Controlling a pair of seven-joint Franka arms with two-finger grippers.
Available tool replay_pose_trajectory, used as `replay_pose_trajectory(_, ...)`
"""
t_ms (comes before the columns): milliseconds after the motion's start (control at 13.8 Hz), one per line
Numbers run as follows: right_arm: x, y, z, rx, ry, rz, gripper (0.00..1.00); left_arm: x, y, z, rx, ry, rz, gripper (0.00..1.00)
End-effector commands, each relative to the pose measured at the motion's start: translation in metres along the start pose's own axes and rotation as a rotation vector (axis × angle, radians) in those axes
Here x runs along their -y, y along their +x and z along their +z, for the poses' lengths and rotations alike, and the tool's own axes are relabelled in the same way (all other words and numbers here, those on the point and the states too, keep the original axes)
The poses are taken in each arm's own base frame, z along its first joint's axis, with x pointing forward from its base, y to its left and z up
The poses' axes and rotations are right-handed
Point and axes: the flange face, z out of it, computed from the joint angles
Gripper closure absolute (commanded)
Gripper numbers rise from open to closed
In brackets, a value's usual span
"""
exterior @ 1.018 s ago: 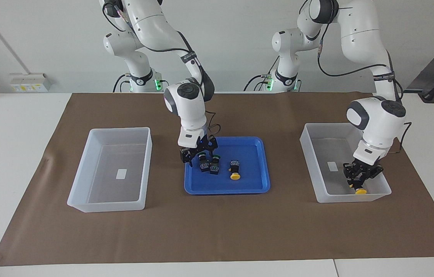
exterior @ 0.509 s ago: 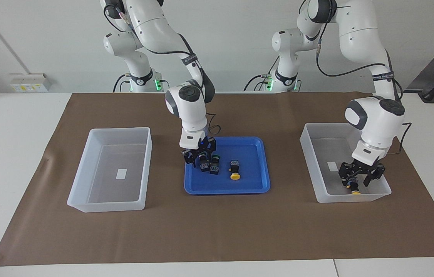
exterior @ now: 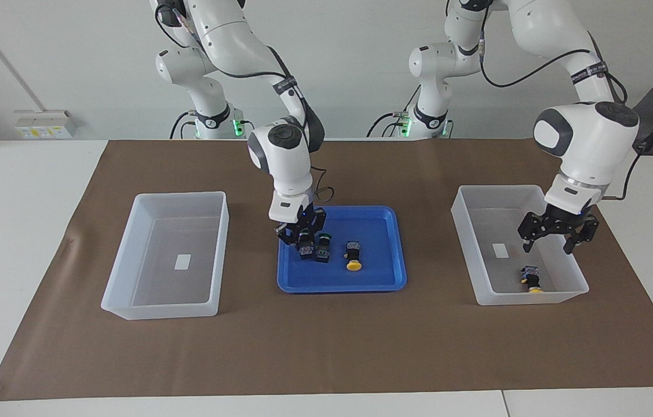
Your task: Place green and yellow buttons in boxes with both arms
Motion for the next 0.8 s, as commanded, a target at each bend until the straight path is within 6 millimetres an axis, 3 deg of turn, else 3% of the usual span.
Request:
replay_pose_trajectory(0, -0.06, -0.002, -0.008, 0.011, -0.022, 0.046, 1.0, -0.053, -0.006, 0.007, 0.018, -0.025, -0.017, 0.0)
replay_pose_trajectory(218, -0.132, -0.011, -0.003, 0.033, -0.044, 0.039, 1.0, -0.118, -0.012, 0.017, 0.037, -0.05, -0.046, 0.0)
replay_pose_trajectory(291, -0.151, -0.019, 0.004, 0.052, -0.048, 0.046, 1.0, -0.131, -0.013, 0.016, 0.031, -0.056, -0.054, 0.0)
replay_pose_trajectory(727, -0.211, -0.044, 0.056, 0.114, -0.051, 0.129, 1.0, -0.231, -0.022, 0.078, 0.028, -0.034, -0.094, 0.0)
